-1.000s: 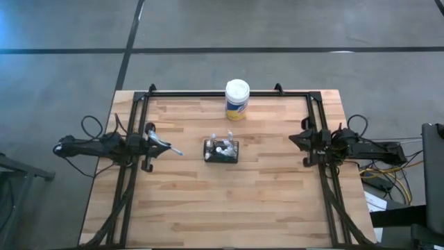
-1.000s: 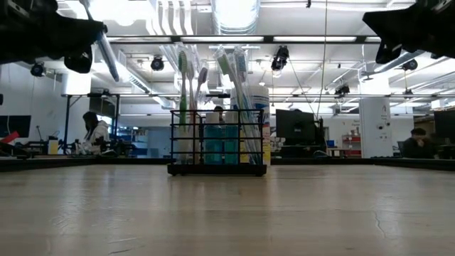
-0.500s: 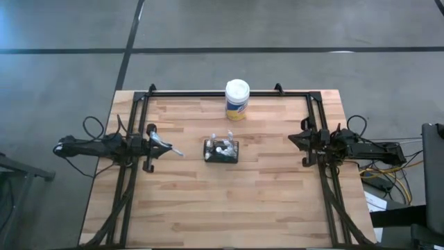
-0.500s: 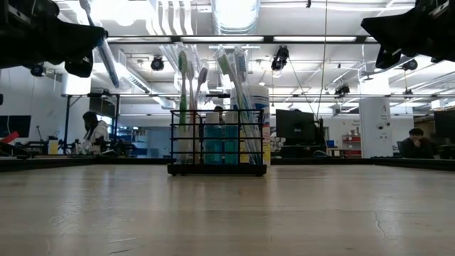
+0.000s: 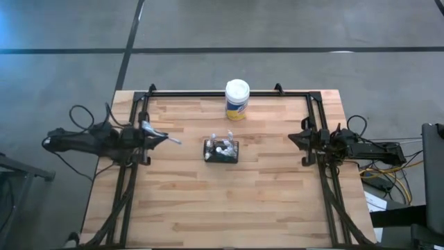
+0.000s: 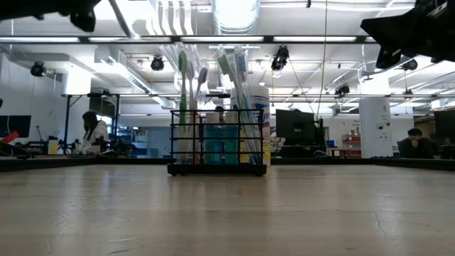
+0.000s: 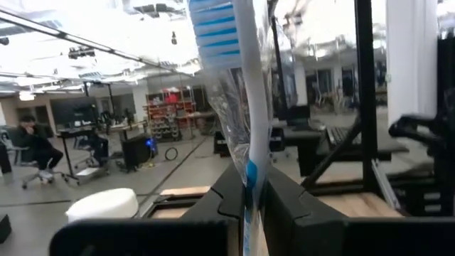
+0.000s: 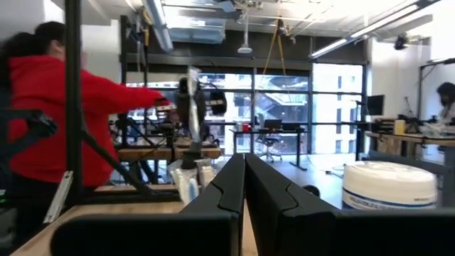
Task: Pick & Place toothbrushing station
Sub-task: Put the blue toothbrush into the black wire organizer
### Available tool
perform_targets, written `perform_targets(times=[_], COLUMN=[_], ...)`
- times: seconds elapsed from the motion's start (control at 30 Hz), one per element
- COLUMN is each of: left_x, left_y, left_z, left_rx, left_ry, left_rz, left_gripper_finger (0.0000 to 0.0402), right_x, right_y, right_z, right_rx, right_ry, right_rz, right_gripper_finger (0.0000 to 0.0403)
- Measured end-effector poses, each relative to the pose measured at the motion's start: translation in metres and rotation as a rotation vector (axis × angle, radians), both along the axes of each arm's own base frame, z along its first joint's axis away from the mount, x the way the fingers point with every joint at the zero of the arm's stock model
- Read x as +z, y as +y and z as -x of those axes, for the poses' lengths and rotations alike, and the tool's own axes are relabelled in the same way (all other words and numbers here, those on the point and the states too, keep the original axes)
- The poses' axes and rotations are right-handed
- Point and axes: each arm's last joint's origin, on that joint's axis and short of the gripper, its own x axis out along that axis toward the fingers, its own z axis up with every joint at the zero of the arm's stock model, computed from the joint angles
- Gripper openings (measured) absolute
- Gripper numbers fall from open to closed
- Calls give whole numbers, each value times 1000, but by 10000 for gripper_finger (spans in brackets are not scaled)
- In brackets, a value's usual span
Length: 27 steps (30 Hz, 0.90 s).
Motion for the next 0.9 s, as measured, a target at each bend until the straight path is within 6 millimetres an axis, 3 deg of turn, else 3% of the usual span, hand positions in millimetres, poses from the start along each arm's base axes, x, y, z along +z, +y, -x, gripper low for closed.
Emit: perform_targets(times=[0.13,0.43,0.9], left_x=[11,-8,-29], left_y=[-3,-12,2], left_z=[-21,-70,-98], left_rx=[-11,-120,-13], left_ry=[76,142,229], left_rz=[-41,-34,-35], left_gripper_finger=[25,25,25], right_x=[0,-3,-4], right_y=[0,0,-1], right_z=[0,-3,-4], right_rx=[-11,-12,-11], right_ry=[1,42,53], right_rz=[-3,-5,-10], right_gripper_finger=[8,8,8])
